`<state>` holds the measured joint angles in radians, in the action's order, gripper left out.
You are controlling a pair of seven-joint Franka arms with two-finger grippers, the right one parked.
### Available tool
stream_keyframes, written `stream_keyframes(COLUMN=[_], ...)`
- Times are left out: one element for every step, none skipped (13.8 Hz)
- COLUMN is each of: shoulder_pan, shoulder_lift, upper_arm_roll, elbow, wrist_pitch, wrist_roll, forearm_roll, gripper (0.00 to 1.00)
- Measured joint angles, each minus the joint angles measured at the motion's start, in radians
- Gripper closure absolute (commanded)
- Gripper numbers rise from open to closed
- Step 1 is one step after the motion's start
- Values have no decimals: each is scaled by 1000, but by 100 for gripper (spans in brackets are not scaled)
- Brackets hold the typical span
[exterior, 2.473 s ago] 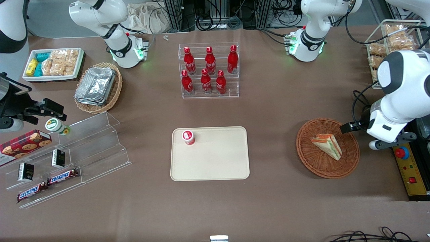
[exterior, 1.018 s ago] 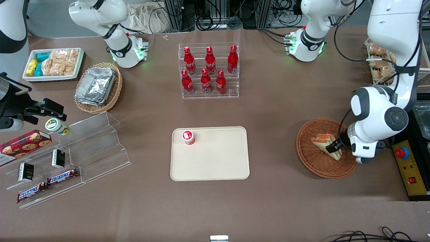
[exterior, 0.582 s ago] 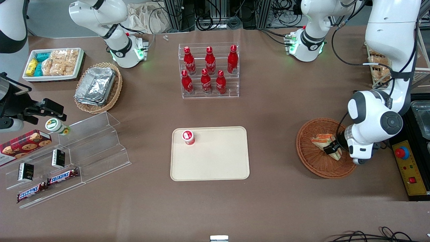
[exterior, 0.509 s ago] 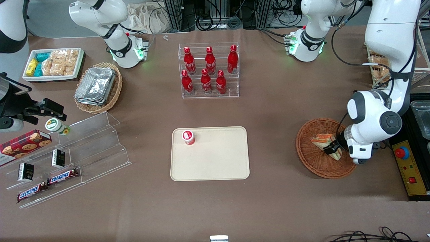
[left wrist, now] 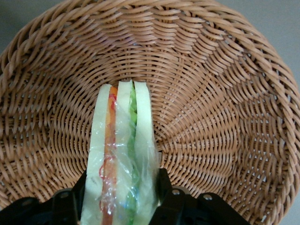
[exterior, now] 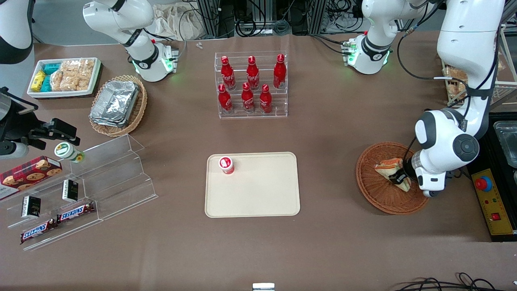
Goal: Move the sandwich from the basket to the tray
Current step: 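Lift the sandwich out of the basket with the left gripper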
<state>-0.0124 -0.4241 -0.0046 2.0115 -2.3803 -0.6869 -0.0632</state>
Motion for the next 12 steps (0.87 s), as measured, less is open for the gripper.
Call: stream_keyframes(shoulder_pan=[1,2,2,2,2,3,3,3,4,5,6,6], shoulder_lift=[-1,-1,-1,-1,0,4,14,30,52,76,97,114], upper_arm_roll=[0,-1,-1,-1,-1,-2,-3,-4,-5,-5,-6,-8], elbow=[0,0,0,-1,-3,-8,-17,-37,-70,-114,-168,-231], wrist_pitch=[0,0,0,0,0,5,29,81,159,249,344,444], wrist_roll=[-4,-7,-9,-13,-19,-24,-29,-33,-42,-53,-61,-65], forearm_roll=[0,0,0,0,0,0,0,0,0,0,0,0], gripper=[58,61,61,61,61,61,61,61,61,61,61,62])
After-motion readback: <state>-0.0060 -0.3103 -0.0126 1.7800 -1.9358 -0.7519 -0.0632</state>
